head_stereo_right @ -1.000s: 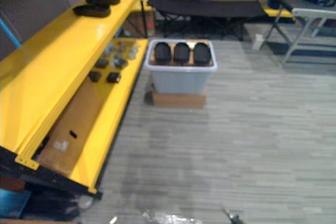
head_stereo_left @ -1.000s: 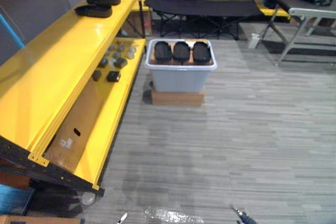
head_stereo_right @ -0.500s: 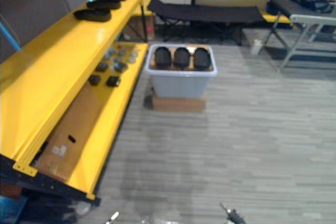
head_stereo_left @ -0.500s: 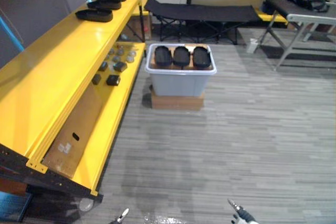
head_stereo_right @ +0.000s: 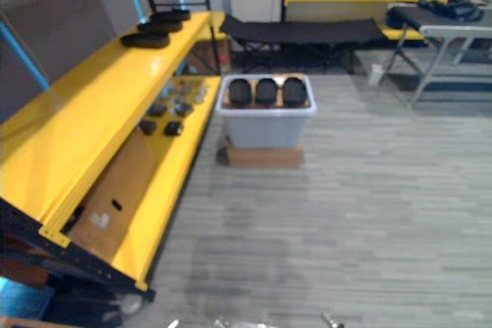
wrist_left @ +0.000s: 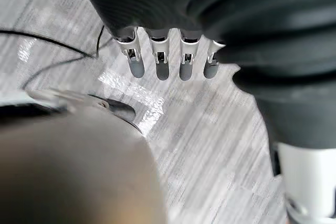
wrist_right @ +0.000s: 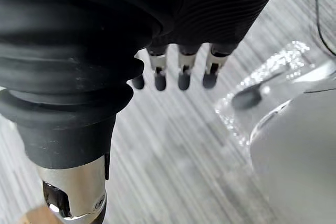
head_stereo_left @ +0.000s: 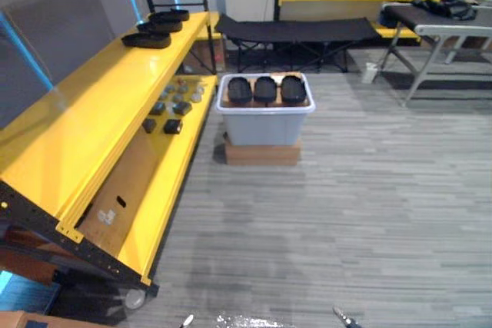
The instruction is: Walk over and take plastic housings, then place them on the shelf
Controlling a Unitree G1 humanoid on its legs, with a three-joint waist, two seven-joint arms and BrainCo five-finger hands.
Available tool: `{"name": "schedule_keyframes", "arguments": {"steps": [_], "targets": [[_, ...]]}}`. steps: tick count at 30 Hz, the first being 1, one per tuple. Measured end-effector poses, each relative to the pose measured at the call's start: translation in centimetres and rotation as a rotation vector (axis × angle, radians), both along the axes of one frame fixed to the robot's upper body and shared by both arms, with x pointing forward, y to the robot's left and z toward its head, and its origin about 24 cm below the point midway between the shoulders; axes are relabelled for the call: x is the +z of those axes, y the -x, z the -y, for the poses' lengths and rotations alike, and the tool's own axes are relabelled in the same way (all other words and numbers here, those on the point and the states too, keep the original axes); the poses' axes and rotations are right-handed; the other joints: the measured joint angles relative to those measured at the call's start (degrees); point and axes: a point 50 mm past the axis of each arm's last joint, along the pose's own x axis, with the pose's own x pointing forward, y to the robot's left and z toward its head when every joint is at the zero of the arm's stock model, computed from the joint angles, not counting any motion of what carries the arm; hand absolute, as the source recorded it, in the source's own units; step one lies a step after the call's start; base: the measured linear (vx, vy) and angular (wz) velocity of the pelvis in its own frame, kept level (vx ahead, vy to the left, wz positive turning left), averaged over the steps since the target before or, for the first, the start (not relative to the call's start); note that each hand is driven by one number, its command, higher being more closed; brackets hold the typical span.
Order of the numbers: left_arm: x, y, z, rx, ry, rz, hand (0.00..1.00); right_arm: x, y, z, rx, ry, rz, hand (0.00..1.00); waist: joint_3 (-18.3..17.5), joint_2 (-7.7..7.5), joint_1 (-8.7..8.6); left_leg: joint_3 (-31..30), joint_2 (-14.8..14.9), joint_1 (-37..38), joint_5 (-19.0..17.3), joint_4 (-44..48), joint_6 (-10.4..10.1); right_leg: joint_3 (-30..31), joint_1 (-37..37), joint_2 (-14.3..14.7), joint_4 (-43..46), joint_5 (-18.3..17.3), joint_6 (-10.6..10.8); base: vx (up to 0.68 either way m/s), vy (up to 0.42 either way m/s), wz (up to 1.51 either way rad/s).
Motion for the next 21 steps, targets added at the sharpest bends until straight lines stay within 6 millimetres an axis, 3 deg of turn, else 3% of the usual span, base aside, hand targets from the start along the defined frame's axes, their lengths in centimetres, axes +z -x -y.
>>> {"name": "schedule_keyframes", "arguments": {"steps": [4, 6, 10, 15, 21], "targets": [[0.2, -0.9, -0.4, -0.037, -0.021, 0.023, 0.0, 0.3, -1.3, 0.3, 0.012, 0.045, 0.038, 0.0, 0.7, -0.9, 0.16, 0.2, -0.1, -2.6, 0.1, 0.4, 0.2, 0.1, -1.9, 0.0, -0.5, 1.4, -0.2, 0.01, 0.007, -0.03], [0.6, -3.3, -0.7, -0.062, -0.036, 0.084, 0.0, 0.8, -3.8, 0.1, 0.036, 0.048, 0.095, 0.0, 3.6, -1.47, 0.2, 0.3, -0.1, -4.2, 0.7, 0.4, 0.7, 0.5, -3.7, 0.0, -0.5, 2.2, -0.1, -0.01, 0.013, -0.07], [1.5, -7.3, -1.0, -0.121, -0.071, 0.178, 0.0, 1.6, -7.0, -0.4, 0.046, 0.037, 0.184, 0.0, 7.9, -2.9, 1.34, 0.9, -0.2, -6.5, -0.1, 2.8, 1.1, 1.6, -5.0, -0.2, -0.6, 2.8, 0.2, 0.01, 0.018, -0.05], [2.1, -8.8, -0.8, -0.15, -0.097, 0.242, 0.0, 1.9, -7.9, -0.9, 0.057, 0.014, 0.223, 0.0, 8.4, -2.34, 1.6, 1.7, 0.1, -6.9, -2.3, 6.1, 1.0, 1.9, -4.4, -0.2, -0.1, 3.4, 1.0, 0.1, 0.032, -0.07], [2.3, -9.3, -0.6, -0.167, -0.116, 0.269, 0.0, 1.8, -8.1, -2.1, 0.047, -0.046, 0.243, 0.0, 8.6, -2.19, 2.56, 1.7, 1.5, -6.9, -4.2, 9.2, 1.1, 2.0, -4.0, 0.8, 1.5, 5.5, 0.0, 0.05, 0.041, 0.0]]}}
